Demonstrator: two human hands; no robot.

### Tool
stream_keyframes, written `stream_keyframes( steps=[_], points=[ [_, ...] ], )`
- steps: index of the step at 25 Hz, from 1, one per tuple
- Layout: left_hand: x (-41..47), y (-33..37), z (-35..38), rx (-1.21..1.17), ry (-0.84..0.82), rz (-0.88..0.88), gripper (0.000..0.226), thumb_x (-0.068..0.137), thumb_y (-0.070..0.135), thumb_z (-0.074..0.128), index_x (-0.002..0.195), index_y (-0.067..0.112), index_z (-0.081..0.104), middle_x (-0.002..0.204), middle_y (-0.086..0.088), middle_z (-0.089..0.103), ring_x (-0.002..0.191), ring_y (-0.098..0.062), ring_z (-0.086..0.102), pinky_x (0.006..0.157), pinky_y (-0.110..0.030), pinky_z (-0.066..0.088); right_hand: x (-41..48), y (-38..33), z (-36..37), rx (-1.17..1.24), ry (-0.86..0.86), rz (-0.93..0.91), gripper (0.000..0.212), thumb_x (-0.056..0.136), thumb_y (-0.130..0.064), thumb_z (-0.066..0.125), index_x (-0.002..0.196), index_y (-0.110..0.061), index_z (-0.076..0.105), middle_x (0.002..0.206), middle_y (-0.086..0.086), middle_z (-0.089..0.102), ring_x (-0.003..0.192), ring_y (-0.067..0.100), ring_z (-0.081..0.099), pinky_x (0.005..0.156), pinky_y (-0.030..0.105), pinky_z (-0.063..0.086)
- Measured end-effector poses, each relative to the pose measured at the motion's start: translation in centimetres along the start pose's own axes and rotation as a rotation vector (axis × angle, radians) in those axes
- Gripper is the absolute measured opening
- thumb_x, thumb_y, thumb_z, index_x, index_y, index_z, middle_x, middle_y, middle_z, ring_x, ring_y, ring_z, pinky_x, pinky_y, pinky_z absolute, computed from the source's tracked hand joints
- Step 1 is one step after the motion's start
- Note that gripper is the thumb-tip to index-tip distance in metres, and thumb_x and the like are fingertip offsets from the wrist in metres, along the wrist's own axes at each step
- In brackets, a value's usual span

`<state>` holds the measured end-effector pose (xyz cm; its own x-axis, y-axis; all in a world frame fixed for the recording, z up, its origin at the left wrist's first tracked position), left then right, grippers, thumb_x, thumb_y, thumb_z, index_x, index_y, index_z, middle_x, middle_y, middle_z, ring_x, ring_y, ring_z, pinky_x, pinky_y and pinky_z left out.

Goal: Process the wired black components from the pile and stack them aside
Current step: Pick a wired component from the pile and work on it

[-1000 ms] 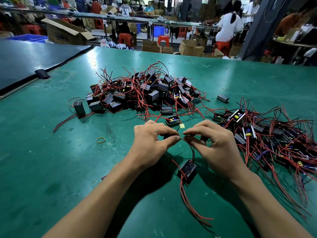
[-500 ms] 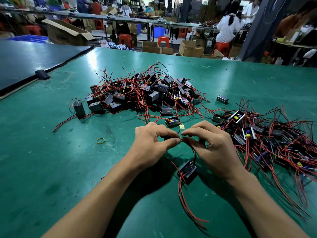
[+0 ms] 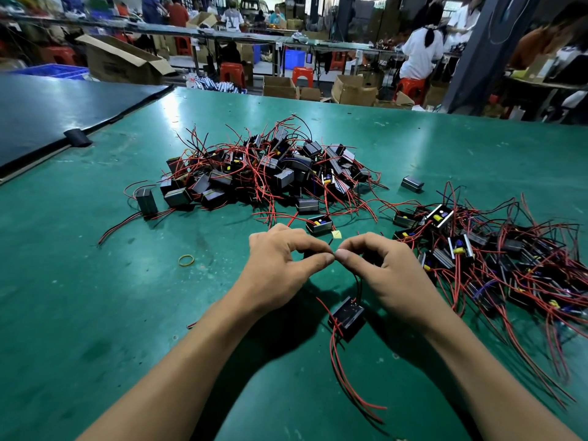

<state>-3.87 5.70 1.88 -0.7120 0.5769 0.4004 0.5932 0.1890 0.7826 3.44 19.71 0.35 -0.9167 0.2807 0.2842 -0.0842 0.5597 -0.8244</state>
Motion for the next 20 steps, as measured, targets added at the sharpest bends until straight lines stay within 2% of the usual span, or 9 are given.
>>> stream_keyframes(
  steps=[3, 7, 9, 11, 12, 14, 17, 20],
  points=[
    [0.0, 0.3, -0.2, 0.034, 0.042, 0.041, 0.003, 0.080, 0.025, 0.079, 0.082, 0.026, 0.079, 0.072, 0.007, 0.069, 0.084, -0.017, 0.053, 0.088, -0.058, 0.039, 0.1, 0.7, 1.0, 0.171, -0.085, 0.123, 0.015, 0.095, -0.025, 0.065, 0.090, -0.012, 0.071, 0.071, -0.007, 0.058, 0.066, 0.007, 0.048, 0.062, 0.017, 0.039],
    [-0.3, 0.8, -0.2, 0.117, 0.085, 0.081, 0.003, 0.080, 0.031, 0.079, 0.081, 0.032, 0.077, 0.074, 0.015, 0.068, 0.088, -0.015, 0.054, 0.090, -0.048, 0.031, 0.0, 1.2, 1.5, 0.295, -0.123, 0.226, 0.019, 0.097, -0.021, 0.061, 0.083, -0.013, 0.070, 0.062, -0.015, 0.056, 0.057, -0.003, 0.046, 0.057, 0.009, 0.036],
    [-0.3, 0.7, -0.2, 0.149, 0.087, 0.074, 0.002, 0.081, 0.033, 0.077, 0.082, 0.033, 0.077, 0.075, 0.017, 0.067, 0.090, -0.013, 0.053, 0.090, -0.044, 0.026, -0.1, 1.4, 1.1, 0.272, -0.113, 0.223, 0.016, 0.095, -0.024, 0.065, 0.085, -0.013, 0.073, 0.069, -0.004, 0.063, 0.066, 0.003, 0.053, 0.066, 0.014, 0.041],
    [-0.2, 0.3, -0.2, 0.138, 0.085, 0.055, 0.001, 0.081, 0.033, 0.077, 0.082, 0.033, 0.077, 0.075, 0.016, 0.068, 0.090, -0.014, 0.053, 0.091, -0.044, 0.027, -0.1, 1.2, 0.3, 0.197, -0.087, 0.164, 0.009, 0.091, -0.024, 0.072, 0.089, -0.016, 0.075, 0.077, 0.008, 0.068, 0.073, 0.009, 0.057, 0.072, 0.024, 0.045],
    [-0.2, 0.2, -0.3, 0.129, 0.085, 0.048, 0.001, 0.081, 0.033, 0.077, 0.082, 0.033, 0.077, 0.076, 0.015, 0.069, 0.090, -0.015, 0.053, 0.092, -0.044, 0.028, -0.1, 0.8, -0.1, 0.143, -0.063, 0.113, 0.003, 0.088, -0.023, 0.074, 0.089, -0.020, 0.076, 0.076, 0.005, 0.067, 0.071, 0.008, 0.056, 0.070, 0.023, 0.044],
    [-0.1, 0.0, -0.2, 0.134, 0.076, 0.034, 0.002, 0.081, 0.034, 0.077, 0.082, 0.032, 0.078, 0.077, 0.013, 0.069, 0.090, -0.015, 0.053, 0.092, -0.045, 0.028, -0.1, -0.5, -1.0, -0.071, 0.012, -0.060, 0.007, 0.085, -0.020, 0.079, 0.088, -0.025, 0.075, 0.071, -0.009, 0.060, 0.065, 0.005, 0.051, 0.064, 0.018, 0.041],
    [-0.1, -0.2, 0.1, 0.152, 0.046, 0.018, 0.005, 0.081, 0.036, 0.076, 0.084, 0.032, 0.078, 0.075, 0.015, 0.066, 0.089, -0.014, 0.051, 0.092, -0.044, 0.027, -0.5, -2.5, -0.9, -0.374, 0.077, -0.303, 0.010, 0.083, -0.023, 0.080, 0.091, -0.020, 0.076, 0.078, -0.010, 0.059, 0.064, 0.007, 0.048, 0.063, 0.030, 0.044],
    [0.0, -0.7, 0.3, 0.144, 0.020, -0.003, 0.006, 0.082, 0.038, 0.074, 0.085, 0.034, 0.077, 0.075, 0.017, 0.064, 0.090, -0.012, 0.050, 0.093, -0.043, 0.026, -0.9, -3.4, -0.8, -0.510, 0.135, -0.414, 0.012, 0.085, -0.028, 0.078, 0.092, -0.019, 0.076, 0.080, -0.009, 0.060, 0.063, 0.005, 0.041, 0.060, 0.036, 0.043]
  ],
)
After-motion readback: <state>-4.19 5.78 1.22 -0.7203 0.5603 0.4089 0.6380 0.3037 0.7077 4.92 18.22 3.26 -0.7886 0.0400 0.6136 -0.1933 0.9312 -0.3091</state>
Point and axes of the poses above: each hand's wrist, its own x-axis towards the middle knuckle, its own z-axis out of the palm, y = z × x, the point moved 9 cm from there along x, towards the middle knuckle
